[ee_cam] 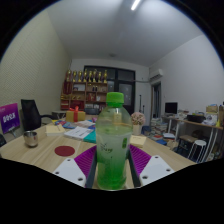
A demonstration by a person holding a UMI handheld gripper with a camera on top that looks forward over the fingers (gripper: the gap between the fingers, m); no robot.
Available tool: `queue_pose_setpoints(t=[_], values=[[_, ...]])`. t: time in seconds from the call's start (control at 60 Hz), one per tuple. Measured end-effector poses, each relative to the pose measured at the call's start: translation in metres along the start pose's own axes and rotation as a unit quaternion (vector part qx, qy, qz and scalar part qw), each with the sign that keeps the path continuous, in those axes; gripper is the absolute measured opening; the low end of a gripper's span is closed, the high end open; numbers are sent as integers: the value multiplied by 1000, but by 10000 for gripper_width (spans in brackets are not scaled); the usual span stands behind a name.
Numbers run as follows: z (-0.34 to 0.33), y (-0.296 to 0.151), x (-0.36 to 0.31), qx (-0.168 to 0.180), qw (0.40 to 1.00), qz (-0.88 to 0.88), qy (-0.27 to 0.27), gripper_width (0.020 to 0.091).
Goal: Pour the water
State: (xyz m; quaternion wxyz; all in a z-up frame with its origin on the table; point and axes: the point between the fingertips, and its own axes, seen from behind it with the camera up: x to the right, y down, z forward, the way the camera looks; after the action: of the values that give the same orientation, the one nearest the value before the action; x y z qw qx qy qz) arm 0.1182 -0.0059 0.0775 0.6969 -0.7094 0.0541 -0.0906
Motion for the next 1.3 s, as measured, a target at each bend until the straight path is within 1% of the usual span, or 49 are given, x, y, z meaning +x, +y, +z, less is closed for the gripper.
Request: queue_pose_setpoints(t=[0.033,0.067,0.1,0.183,0.217,0.233,0.25,0.3,0.333,0.417,0.517,0.533,0.617,0.667,0.717,0.817,0.833,0.85,0.883,0.967,1.067,1.1,1.133,1.15,1.217,1.267,1.3], values=[[0,-1,0,1,1000,0,4,544],[1,0,1,0,1000,4,5,525],[1,1,1,-2,1000,8,5,526],[-1,4,1,-13,1000,20,6,505],[-1,3,0,-17,1000,22,6,471],[0,3,0,-19,1000,22,6,471],[0,3,-1,-20,1000,20,6,438],[0,2,-2,-22,1000,7,6,430],[-1,1,-9,-24,1000,-11,1,364],[3,-12,-25,-13,998,-65,-7,363],[3,-46,-49,1,988,-153,-32,363],[12,-50,-66,7,984,-173,-32,364],[25,-81,-103,24,956,-290,-40,361],[30,-97,-112,35,927,-371,-50,363],[48,-100,-145,51,888,-455,-47,361],[65,-107,-195,78,780,-620,-42,364],[59,-117,-187,80,759,-644,-49,365],[67,-111,-201,88,745,-660,-40,365],[76,-108,-212,93,710,-697,-43,365],[82,-99,-231,98,625,-773,-40,364],[89,-107,-242,118,526,-842,-27,363],[88,-106,-246,121,502,-856,-24,364],[70,-107,-249,120,480,-869,-19,365],[93,-107,-249,122,471,-873,-22,367],[93,-109,-256,132,434,-891,-18,367],[86,-110,-256,133,419,-898,-17,364],[93,-110,-259,129,415,-900,-20,367]])
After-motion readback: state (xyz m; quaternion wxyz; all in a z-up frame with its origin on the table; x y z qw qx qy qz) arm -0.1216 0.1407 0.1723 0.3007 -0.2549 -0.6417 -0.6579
